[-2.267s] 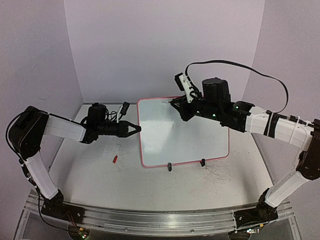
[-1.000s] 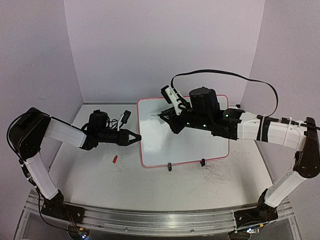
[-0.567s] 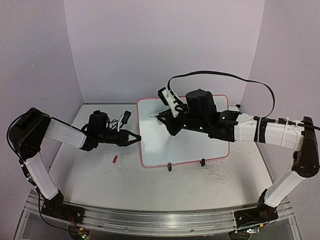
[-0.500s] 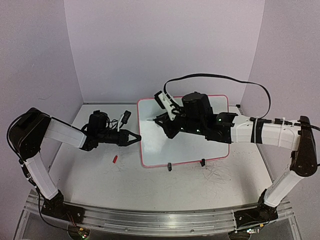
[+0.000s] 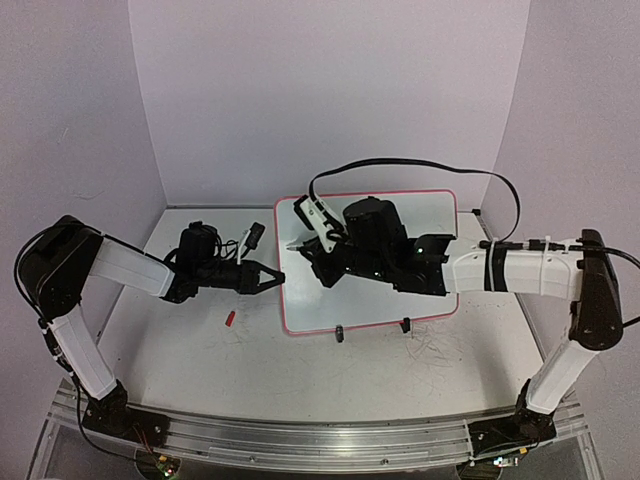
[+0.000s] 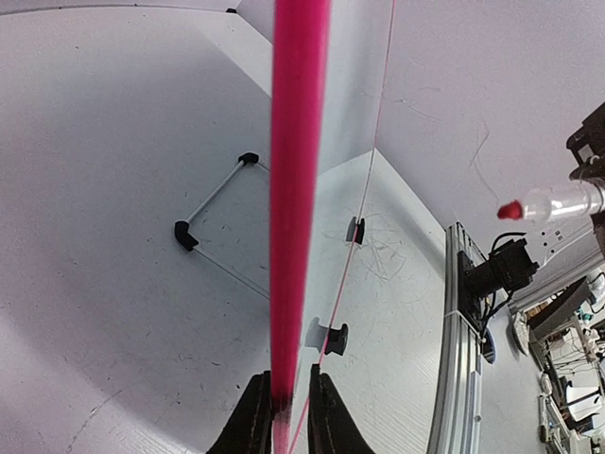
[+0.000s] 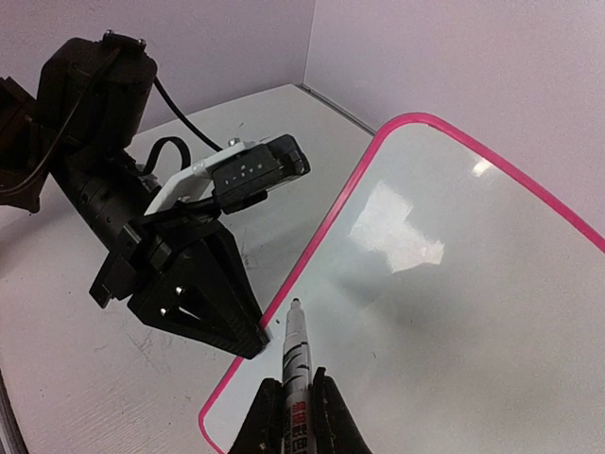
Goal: Write a sentence on the whiteboard
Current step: Hold the whiteboard at the center of the board, then write a sentence on the whiteboard.
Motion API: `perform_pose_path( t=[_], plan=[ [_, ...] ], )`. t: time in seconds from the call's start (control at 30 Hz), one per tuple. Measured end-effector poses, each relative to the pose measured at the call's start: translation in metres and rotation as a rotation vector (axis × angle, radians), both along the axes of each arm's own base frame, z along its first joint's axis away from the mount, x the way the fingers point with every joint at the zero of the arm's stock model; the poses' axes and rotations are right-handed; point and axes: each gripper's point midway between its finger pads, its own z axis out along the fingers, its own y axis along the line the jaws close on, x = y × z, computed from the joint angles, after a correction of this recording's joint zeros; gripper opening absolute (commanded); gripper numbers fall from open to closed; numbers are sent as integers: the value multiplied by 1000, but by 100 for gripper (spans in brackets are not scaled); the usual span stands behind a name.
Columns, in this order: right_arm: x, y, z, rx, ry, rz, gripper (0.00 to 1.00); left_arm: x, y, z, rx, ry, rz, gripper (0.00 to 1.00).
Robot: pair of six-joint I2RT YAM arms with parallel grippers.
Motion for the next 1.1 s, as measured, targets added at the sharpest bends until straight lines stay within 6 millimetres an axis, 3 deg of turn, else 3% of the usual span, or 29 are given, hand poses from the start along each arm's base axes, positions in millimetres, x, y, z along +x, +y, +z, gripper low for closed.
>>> perform_pose_path(
  t=[0.33,0.53,0.83,1.1],
  plan=[
    [6,7,-8,-11,-26,-2,0,1,0,-1,10,-33,-2,1],
    [7,11,-1,12,-55,5,0,2,1,-1,14,-49,-6,0],
    [14,17,-15,-11,-60,-13,0,1,1,-1,15,-54,-8,0],
    [17,16,-14,-14,-72,-38,0,1,0,-1,15,-54,-8,0]
  ],
)
